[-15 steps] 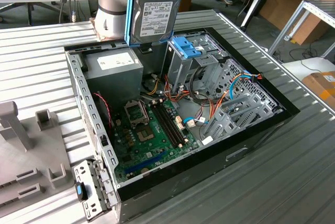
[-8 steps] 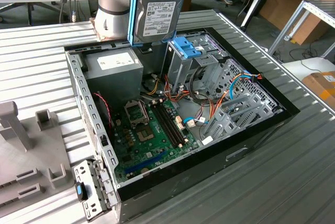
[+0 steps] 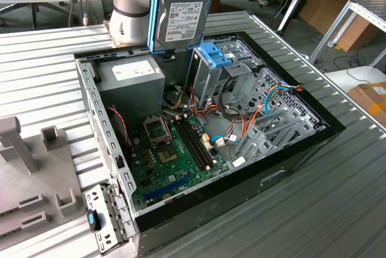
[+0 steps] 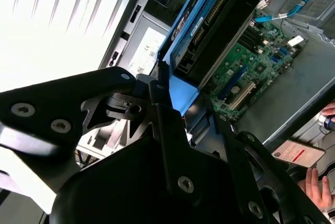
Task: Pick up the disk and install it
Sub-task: 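Pick up the disk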
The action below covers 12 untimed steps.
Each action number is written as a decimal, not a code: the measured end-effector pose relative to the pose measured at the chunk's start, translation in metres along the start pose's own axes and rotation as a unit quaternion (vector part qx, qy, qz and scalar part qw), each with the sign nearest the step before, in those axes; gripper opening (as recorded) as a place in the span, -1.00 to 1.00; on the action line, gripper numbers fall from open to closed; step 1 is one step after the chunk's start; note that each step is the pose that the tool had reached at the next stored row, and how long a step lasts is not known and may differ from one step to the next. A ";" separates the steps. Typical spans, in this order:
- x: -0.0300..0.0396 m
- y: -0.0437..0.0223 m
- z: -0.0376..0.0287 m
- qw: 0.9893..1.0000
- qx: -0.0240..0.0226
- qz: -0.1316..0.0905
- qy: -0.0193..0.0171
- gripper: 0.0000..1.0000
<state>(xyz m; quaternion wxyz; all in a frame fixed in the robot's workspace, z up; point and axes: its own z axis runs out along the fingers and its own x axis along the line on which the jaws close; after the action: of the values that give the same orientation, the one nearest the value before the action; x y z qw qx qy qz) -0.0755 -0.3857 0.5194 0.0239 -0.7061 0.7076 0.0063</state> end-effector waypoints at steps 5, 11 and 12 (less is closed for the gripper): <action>0.0026 -0.0051 0.0003 1.000 0.000 0.000 0.000 -0.27; 0.0045 -0.0078 0.0005 1.000 0.000 0.000 0.000 -0.27; 0.0046 -0.0080 0.0006 1.000 0.000 0.000 0.000 -0.27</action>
<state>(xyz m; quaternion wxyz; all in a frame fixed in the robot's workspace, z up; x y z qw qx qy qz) -0.0674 -0.3903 0.5188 0.0238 -0.7061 0.7077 0.0061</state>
